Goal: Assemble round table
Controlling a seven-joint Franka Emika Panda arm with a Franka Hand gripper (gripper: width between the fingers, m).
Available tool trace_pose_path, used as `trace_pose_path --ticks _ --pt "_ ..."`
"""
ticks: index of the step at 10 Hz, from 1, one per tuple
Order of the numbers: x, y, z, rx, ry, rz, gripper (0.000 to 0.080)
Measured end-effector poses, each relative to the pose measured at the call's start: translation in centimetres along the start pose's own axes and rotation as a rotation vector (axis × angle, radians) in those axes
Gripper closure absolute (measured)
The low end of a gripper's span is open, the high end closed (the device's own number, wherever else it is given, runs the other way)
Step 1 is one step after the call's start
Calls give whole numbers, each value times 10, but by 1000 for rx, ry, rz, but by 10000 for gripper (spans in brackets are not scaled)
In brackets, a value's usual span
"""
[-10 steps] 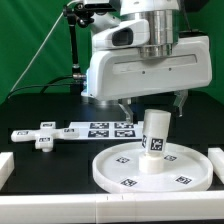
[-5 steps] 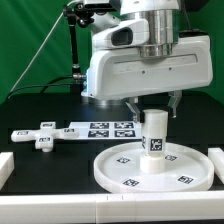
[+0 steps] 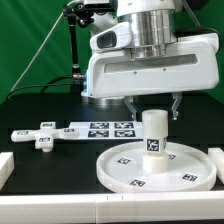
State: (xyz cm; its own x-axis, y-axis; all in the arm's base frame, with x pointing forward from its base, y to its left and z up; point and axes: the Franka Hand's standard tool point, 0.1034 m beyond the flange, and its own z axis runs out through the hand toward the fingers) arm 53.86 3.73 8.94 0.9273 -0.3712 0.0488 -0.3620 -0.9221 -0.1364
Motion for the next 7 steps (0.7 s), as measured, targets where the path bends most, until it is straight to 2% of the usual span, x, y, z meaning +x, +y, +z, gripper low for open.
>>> trace_pose_path --ticks 5,6,7 --pt "0 1 0 15 1 318 389" --pt "0 1 0 24 -1 421 389" --pt "0 3 0 46 -4 602 389"
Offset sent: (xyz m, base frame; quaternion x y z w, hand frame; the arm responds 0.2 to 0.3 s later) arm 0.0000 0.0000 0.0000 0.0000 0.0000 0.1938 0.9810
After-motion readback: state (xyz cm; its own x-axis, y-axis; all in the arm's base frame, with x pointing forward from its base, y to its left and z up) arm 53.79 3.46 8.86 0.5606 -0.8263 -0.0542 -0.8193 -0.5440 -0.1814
